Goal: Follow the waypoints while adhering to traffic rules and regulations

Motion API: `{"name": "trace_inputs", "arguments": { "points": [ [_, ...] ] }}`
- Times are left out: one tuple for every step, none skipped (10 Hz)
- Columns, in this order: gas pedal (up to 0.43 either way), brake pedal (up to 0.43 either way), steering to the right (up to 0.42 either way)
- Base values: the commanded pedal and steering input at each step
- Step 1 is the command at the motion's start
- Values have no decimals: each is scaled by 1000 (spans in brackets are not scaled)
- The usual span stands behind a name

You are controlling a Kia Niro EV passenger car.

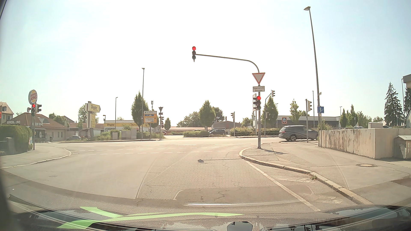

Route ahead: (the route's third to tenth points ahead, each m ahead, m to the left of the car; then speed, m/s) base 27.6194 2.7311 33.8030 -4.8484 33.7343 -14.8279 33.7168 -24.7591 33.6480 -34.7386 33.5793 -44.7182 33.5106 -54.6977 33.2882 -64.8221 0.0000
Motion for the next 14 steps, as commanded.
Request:
{"name": "trace_inputs", "arguments": {
  "points": [
    [0,311,-16],
    [0,311,-16],
    [0,311,-16],
    [0,311,-16],
    [0,311,-16],
    [0,311,-16],
    [0,311,-16],
    [0,311,-16],
    [0,311,-16],
    [0,311,-16],
    [0,311,-16],
    [0,311,-16],
    [0,311,-16],
    [0,311,-16]
  ]
}}
